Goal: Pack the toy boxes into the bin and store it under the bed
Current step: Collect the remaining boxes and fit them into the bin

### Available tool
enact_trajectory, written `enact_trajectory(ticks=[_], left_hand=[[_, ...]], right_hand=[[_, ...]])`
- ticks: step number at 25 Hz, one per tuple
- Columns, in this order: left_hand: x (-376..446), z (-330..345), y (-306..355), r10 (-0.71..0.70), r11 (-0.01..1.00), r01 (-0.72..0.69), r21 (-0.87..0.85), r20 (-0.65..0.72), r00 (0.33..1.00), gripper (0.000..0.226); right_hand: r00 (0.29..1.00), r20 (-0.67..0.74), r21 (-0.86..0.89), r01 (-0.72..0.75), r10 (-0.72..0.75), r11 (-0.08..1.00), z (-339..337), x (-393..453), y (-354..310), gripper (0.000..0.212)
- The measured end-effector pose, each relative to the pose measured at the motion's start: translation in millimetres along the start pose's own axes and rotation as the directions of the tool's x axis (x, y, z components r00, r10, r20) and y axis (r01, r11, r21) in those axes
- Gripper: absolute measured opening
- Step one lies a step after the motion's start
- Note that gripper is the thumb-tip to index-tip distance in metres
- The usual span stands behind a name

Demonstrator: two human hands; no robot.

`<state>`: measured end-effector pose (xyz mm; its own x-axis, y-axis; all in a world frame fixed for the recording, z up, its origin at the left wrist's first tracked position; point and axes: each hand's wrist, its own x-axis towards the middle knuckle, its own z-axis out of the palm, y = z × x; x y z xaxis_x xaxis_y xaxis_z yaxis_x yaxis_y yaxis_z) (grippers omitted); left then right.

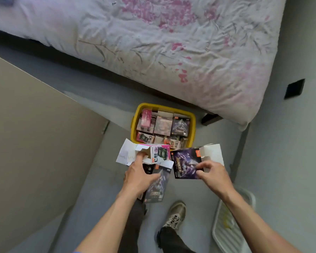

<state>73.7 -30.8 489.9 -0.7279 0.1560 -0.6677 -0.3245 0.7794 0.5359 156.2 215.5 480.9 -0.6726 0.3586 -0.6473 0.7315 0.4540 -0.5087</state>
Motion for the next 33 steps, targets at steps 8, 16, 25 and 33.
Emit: enact_trajectory(ticks=[8, 16, 25, 33], left_hand=[[107.2, 144.5, -148.3, 0.055, 0.998, -0.058, 0.013, 0.19, 0.98, 0.063], [248.6, 248.5, -306.2, 0.209, 0.892, -0.355, 0.281, 0.442, 0.873, 0.08], [327.3, 250.0, -267.8, 0.23, 0.82, -0.49, 0.296, 0.613, 0.756, 0.05], [282.6, 188.0, -197.2, 0.478, 0.764, -0.644, 0.053, 0.623, 0.619, 0.033]], right_hand=[[0.999, 0.038, -0.111, 0.001, 0.003, 0.994, 132.7, 97.4, 132.4, 0.02], [0.995, 0.104, -0.181, 0.008, 0.011, 0.983, 285.9, 211.5, 268.5, 0.02], [0.871, 0.058, -0.383, 0.471, -0.488, 0.795, 337.2, 266.3, 264.6, 0.024], [0.816, 0.121, 0.64, 0.372, -0.566, 0.673, 293.1, 239.9, 209.1, 0.057]])
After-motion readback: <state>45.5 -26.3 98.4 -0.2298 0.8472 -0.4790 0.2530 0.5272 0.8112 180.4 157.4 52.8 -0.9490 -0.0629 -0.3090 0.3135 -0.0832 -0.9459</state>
